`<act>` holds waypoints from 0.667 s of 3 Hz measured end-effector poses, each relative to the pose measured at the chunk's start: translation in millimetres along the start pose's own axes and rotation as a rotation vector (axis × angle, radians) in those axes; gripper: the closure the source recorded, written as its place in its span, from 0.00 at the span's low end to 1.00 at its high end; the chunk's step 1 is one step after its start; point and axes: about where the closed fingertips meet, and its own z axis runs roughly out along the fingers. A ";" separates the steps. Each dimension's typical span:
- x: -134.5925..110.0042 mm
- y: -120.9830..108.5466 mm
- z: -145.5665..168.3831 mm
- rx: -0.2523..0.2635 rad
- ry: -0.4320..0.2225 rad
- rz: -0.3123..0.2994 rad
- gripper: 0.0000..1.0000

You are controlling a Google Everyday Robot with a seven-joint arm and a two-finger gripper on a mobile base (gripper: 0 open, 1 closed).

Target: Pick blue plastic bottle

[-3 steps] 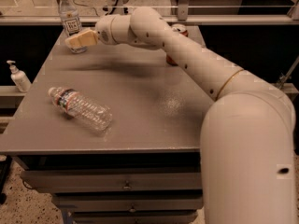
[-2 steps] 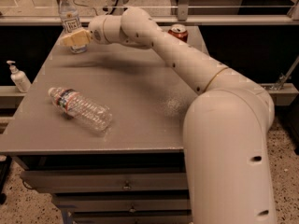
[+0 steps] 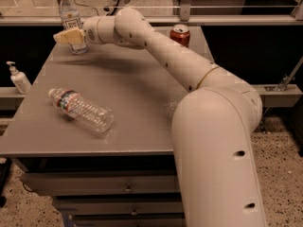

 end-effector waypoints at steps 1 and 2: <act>2.9 5.0 -1.8 -0.003 -0.003 0.024 0.41; 4.0 8.8 -10.3 0.001 -0.011 0.037 0.64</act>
Offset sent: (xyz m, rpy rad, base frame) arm -0.0199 -0.0199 0.0018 0.0418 0.0315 -0.0250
